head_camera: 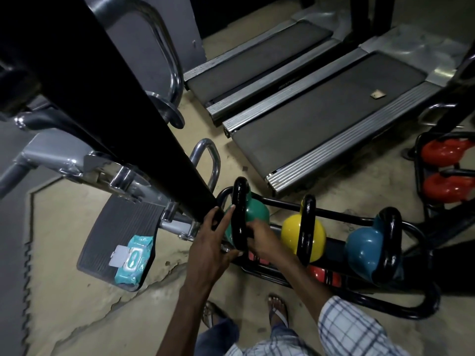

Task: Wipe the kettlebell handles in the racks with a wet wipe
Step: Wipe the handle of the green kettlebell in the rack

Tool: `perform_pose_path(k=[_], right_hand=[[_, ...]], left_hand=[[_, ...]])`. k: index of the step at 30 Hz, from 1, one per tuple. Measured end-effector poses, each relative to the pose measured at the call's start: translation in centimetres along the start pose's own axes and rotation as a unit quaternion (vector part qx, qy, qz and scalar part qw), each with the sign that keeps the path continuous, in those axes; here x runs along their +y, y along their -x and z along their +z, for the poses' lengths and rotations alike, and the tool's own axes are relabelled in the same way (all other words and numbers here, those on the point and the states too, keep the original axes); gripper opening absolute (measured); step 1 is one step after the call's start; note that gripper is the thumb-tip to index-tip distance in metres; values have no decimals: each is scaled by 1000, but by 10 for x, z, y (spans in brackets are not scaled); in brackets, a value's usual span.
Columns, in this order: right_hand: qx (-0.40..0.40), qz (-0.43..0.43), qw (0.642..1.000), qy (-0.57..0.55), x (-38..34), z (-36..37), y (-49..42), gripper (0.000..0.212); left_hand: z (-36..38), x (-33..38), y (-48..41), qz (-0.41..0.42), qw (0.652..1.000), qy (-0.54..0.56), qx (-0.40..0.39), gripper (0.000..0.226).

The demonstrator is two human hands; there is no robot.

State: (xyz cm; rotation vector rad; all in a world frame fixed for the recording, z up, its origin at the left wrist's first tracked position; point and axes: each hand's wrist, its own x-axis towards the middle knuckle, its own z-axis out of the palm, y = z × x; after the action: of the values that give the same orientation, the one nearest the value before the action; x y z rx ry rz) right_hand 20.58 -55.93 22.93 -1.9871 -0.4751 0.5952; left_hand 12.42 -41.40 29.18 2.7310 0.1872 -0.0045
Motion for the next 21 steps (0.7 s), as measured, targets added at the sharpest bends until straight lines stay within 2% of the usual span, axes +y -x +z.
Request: perform_pose_path(k=[4,7,9,11,13,18,20,21], right_hand=[[-4,94,989,-113,-6,1,1,27],[2,191,951,-244,-17,-11,-12,29],[16,246,895,-373,-24,-23,-26,27],[51,298,802,-516,-26,-30,-40,24],[75,319,736,-592,-27,-28,-45,21],[130,327,740,-573,-28,-12,-52,15],[176,345,713,-585,-31,-16,-67,3],[200,346,706,-584,-33,-17,-74,8]], left_hand=[[1,1,1,-1,1000,1,5,120],[1,1,0,-2,1000,-3,7,120],[1,1,-1,-1,1000,-5,11,121],[1,2,-1,-4,1000,-3,14,121],[1,2,0,-6,1000,-1,15,121],[1,0,-1,-6,1000,13,14,122],[0,2,-1,-6,1000,9,14,122],[0,2,0,-6,1000,8,15,122]])
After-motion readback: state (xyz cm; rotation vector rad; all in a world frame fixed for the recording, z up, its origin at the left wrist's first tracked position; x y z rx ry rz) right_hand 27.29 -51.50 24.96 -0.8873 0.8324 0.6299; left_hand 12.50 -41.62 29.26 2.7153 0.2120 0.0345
